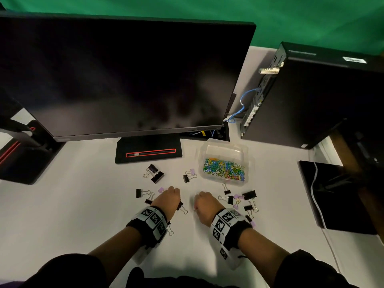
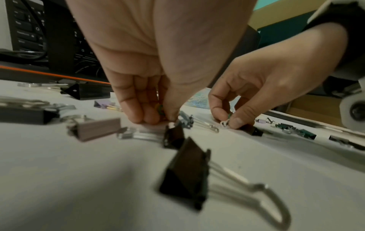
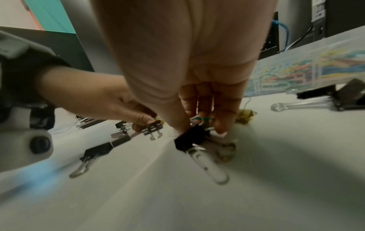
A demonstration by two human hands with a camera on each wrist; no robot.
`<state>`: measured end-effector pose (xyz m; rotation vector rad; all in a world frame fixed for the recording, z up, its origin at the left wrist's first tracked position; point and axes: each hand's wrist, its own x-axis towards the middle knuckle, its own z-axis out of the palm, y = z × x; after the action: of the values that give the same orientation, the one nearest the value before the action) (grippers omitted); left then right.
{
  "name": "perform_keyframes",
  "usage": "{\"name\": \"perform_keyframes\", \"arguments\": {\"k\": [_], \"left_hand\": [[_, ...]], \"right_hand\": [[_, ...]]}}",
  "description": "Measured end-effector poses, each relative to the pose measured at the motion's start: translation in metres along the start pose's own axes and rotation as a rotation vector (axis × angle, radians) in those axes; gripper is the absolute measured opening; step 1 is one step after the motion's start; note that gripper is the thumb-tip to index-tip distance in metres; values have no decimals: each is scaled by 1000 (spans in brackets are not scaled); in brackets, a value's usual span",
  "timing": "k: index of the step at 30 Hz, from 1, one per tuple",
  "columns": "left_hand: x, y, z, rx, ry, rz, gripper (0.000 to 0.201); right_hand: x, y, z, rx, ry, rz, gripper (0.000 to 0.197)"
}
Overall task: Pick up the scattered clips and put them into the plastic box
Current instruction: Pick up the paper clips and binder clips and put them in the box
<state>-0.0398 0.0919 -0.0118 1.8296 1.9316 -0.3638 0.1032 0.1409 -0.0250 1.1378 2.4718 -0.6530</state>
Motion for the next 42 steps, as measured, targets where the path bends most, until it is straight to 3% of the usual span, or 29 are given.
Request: {"name": "perform_keyframes", "arguments": {"k": [4, 7, 12, 16, 19, 22, 26, 29, 34, 37, 40, 42], "left_hand": [[9, 5, 0, -7, -30, 15, 37], [15, 13, 3, -11, -17, 51, 30], [32, 26, -11, -95, -23, 78, 30], [46, 44, -39, -241, 106, 125, 29], [60, 60, -63, -333, 198, 180, 22], [76, 74, -78, -413, 245, 189, 21], [95, 85, -80, -457, 242, 148, 24], [99, 85, -74, -466, 230, 129, 30], [91, 76, -63, -523, 271, 181, 39], [79, 61, -58, -571, 296, 241, 35], [59, 46, -50, -548, 295, 283, 28], [44, 40, -43, -481, 207, 321, 25]], "right_hand": [[-6, 9, 0, 90, 30, -36, 19], [-8, 17, -7, 172, 70, -2, 25], [-5, 44, -39, 337, 260, 86, 21], [-3, 73, -72, 459, 468, 156, 15], [-3, 91, -89, 498, 538, 172, 9], [-4, 106, -94, 456, 481, 195, 3], [-13, 118, -94, 398, 431, 228, 23], [-27, 117, -85, 378, 418, 192, 28], [-55, 92, -51, 422, 355, 53, 16], [-61, 72, -25, 387, 213, -16, 14], [-62, 56, -4, 394, 104, -2, 9], [-62, 46, 7, 432, 104, 41, 15]]}}
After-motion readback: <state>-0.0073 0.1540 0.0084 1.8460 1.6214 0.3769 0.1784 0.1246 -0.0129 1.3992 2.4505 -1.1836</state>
